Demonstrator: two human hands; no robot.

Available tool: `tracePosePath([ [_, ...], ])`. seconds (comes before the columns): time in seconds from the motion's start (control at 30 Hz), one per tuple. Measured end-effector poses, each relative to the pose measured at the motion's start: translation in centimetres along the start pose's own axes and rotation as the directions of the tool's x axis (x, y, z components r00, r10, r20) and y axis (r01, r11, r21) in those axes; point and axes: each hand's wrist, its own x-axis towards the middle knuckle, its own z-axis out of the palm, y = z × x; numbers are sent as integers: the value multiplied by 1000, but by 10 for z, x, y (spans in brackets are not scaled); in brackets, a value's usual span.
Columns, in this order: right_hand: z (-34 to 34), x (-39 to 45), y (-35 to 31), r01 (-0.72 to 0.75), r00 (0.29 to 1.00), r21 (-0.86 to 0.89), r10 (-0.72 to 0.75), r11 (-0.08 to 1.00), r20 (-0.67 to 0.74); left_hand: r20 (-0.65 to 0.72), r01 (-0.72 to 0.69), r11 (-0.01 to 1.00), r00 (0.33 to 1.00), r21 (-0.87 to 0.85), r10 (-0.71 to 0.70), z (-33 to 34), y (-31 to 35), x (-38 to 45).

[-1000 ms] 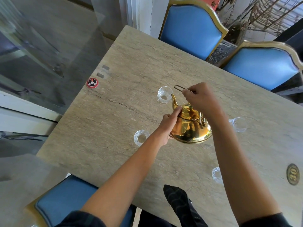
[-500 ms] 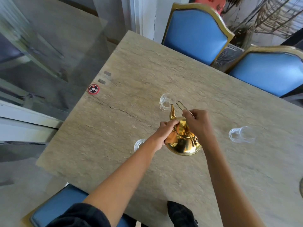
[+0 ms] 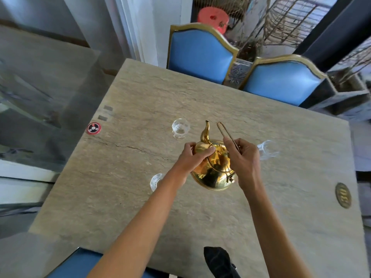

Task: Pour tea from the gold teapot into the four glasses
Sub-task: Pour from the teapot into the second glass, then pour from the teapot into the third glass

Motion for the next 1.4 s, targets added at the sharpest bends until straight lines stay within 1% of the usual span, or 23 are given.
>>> tracePosePath([
  [0.23, -51, -58, -18, 35, 994, 46, -30, 998, -101, 107, -107, 994, 989, 26, 104, 37, 7, -58],
  [0.43, -90, -116, -11, 9, 979, 99, 11, 995, -201, 198, -146, 986, 972, 75, 129, 64, -17, -106],
  [0.67, -121, -184, 26, -74, 944, 132, 112, 988, -311, 310, -98, 976, 950, 195, 33, 97, -69, -136],
  [0.8, -139, -208, 54, -117, 932, 153, 162, 981, -326, 331, -51, 972, 943, 231, -29, 122, -98, -145],
  [0.93, -162, -219, 84, -174, 926, 164, 218, 971, -309, 328, -16, 967, 942, 254, -71, 154, -123, -150],
  [1.17, -194, -219, 118, -254, 916, 104, 274, 962, -293, 306, 57, 965, 942, 256, -136, 201, -153, -144],
  [1.3, -209, -210, 122, -273, 928, -1, 263, 962, -265, 315, 139, 961, 925, 241, -213, 221, -161, -138],
  [1.4, -216, -201, 126, -245, 948, -110, 214, 963, -236, 319, 200, 955, 910, 219, -263, 234, -167, -133],
])
